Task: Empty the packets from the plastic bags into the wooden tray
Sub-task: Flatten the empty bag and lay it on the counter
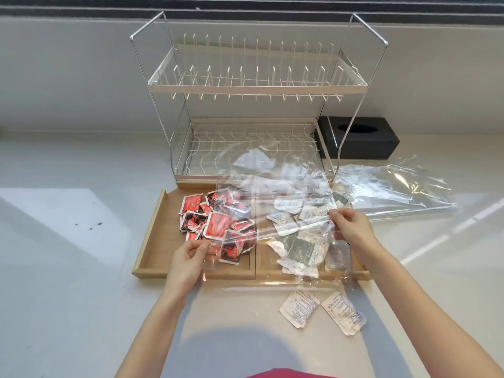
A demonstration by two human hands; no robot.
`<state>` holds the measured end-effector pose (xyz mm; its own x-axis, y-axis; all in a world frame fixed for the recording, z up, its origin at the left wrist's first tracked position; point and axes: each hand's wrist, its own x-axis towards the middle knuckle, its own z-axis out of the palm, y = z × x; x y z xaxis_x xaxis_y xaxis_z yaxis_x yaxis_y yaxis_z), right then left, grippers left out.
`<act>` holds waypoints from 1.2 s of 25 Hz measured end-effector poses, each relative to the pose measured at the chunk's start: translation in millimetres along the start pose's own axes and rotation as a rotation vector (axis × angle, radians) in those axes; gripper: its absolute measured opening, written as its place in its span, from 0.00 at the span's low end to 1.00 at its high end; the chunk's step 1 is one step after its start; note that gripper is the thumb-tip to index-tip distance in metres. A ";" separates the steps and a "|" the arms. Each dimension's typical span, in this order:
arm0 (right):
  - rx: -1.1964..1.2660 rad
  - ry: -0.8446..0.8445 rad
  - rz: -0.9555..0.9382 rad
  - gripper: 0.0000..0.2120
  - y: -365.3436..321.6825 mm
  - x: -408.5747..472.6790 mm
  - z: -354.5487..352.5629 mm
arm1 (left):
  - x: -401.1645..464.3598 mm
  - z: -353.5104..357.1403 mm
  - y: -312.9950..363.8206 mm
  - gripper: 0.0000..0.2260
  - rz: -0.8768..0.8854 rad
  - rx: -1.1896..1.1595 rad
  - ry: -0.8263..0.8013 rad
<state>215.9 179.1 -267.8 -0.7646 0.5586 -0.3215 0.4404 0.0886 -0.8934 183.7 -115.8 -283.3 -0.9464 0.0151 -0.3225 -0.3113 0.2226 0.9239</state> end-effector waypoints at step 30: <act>0.245 -0.146 -0.119 0.05 2.6 -23.7 -22.1 | 13.2 -1.7 39.2 0.09 0.166 -0.100 -0.032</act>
<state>245.6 184.3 -255.6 -0.8711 0.4307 -0.2360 0.2308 -0.0653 -0.9708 158.8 -108.5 -251.0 -0.9827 0.0747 -0.1693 -0.1600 0.1168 0.9802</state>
